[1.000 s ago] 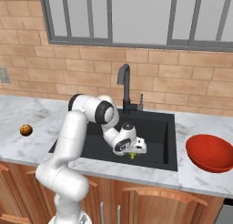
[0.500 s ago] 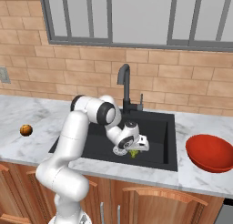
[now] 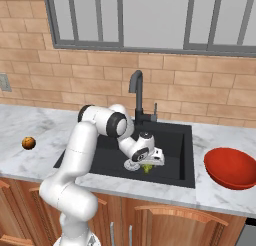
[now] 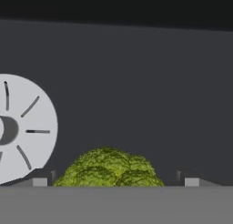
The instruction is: Remove the orange and broccoli from the sink. Then move the bowl and cup from the counter to the sink for washing.
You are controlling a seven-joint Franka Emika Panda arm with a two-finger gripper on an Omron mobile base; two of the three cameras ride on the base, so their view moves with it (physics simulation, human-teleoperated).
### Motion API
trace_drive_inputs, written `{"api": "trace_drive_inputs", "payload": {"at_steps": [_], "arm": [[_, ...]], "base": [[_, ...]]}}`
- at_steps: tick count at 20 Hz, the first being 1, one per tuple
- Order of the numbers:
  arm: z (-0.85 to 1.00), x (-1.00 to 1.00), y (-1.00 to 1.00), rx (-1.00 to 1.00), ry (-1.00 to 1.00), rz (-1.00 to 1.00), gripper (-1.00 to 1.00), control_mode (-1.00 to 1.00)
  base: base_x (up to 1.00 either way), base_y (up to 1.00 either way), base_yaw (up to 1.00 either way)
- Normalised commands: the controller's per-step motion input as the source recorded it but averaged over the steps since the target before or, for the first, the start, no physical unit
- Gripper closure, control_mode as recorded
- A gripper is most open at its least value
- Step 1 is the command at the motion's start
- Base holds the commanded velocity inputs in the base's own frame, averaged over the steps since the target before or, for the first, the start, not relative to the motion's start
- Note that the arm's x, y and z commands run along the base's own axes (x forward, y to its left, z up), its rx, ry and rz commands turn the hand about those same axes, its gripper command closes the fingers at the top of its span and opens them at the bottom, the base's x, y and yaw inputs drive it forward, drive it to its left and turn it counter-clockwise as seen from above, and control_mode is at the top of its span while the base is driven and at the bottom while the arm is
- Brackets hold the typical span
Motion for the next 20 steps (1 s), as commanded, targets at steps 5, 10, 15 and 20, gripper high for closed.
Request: {"api": "trace_drive_inputs", "payload": {"at_steps": [5, 10, 15, 20], "arm": [[-0.16, -0.14, 0.0, 0.05, 0.05, 0.0, -1.0, -1.0], [-0.12, -0.26, 0.0, 0.07, 0.01, 0.0, -1.0, -1.0], [-0.11, -0.32, 0.0, 0.06, 0.0, 0.0, -1.0, -1.0], [-0.17, -0.18, 0.06, 0.04, 0.0, 0.0, -1.0, -1.0]], "base": [[0.0, 0.0, 0.0], [0.0, 0.0, 0.0], [0.0, 0.0, 0.0], [0.0, 0.0, 0.0]]}}
